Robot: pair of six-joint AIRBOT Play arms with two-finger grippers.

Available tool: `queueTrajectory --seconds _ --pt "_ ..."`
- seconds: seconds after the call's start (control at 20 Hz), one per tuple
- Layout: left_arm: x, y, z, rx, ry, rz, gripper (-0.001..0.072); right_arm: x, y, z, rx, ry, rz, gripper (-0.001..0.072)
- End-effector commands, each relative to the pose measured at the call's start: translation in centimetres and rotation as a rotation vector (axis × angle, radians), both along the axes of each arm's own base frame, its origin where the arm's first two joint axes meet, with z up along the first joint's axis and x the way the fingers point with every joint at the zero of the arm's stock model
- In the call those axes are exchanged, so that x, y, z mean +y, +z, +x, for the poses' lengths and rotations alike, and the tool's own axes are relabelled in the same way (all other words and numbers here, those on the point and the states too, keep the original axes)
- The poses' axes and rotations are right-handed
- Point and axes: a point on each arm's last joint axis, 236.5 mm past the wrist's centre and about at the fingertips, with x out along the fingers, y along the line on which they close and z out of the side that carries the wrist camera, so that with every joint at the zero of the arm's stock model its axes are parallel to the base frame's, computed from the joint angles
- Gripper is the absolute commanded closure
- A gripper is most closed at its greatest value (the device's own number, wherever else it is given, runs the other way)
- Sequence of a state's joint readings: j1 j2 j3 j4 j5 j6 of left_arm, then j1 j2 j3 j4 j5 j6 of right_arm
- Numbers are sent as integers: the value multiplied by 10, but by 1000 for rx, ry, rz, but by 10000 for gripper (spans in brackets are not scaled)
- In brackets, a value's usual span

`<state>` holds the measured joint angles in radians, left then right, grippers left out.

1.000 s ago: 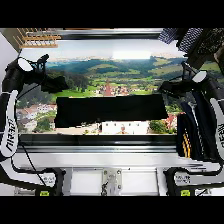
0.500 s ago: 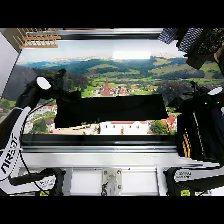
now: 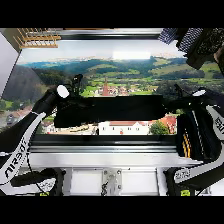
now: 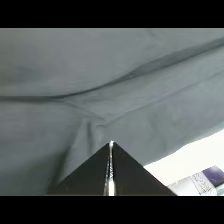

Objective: Fold the clothes and pants, and hang the long-sleeved shirts on hangers.

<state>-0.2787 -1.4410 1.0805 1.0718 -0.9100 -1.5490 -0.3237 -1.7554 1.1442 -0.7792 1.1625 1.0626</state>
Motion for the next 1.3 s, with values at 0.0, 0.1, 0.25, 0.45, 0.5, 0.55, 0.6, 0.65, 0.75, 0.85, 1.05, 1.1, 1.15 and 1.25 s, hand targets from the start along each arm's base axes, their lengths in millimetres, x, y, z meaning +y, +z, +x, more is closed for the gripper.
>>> queueTrajectory --seconds 0.0,0.1,0.25,0.45,0.5,0.55,0.6,0.65,0.75,0.85,1.05,1.1,1.15,1.25 --pt "-13 -17 -4 25 -9 5 700 13 6 8 -24 -4 22 700" --pt "-18 -29 -5 60 -19 8 700 -2 17 6 -22 -18 -22 697" --pt "-36 -37 8 86 -16 -28 700 -42 44 -9 26 -20 -162 697" --pt "-74 -41 21 92 -102 -32 700 -63 108 -17 13 46 -302 697" --pt "-87 -42 24 86 -127 -35 700 -59 129 -14 -10 49 -307 697" --pt "-99 -44 25 84 -150 -36 700 -54 147 -12 -33 58 -313 697" --pt "-110 -47 25 84 -172 -36 700 -47 165 -9 -57 67 -320 696" --pt "-123 -50 25 81 -194 -38 700 -37 183 -8 -82 86 -325 697" --pt "-147 -56 23 76 -239 -41 700 -14 213 -6 -128 138 -334 697" --pt "-169 -62 19 77 -282 -43 700 11 238 -4 -176 190 -340 697" --pt "-203 -71 10 88 -360 -44 700 62 273 -1 -282 282 -343 696" --pt "-207 -73 7 95 -374 -43 700 70 277 -2 -294 294 -340 697" --pt "-211 -75 6 101 -385 -42 700 81 281 -3 -311 318 -338 696" --pt "-216 -78 4 104 -390 -42 700 97 285 -6 -327 346 -332 697"
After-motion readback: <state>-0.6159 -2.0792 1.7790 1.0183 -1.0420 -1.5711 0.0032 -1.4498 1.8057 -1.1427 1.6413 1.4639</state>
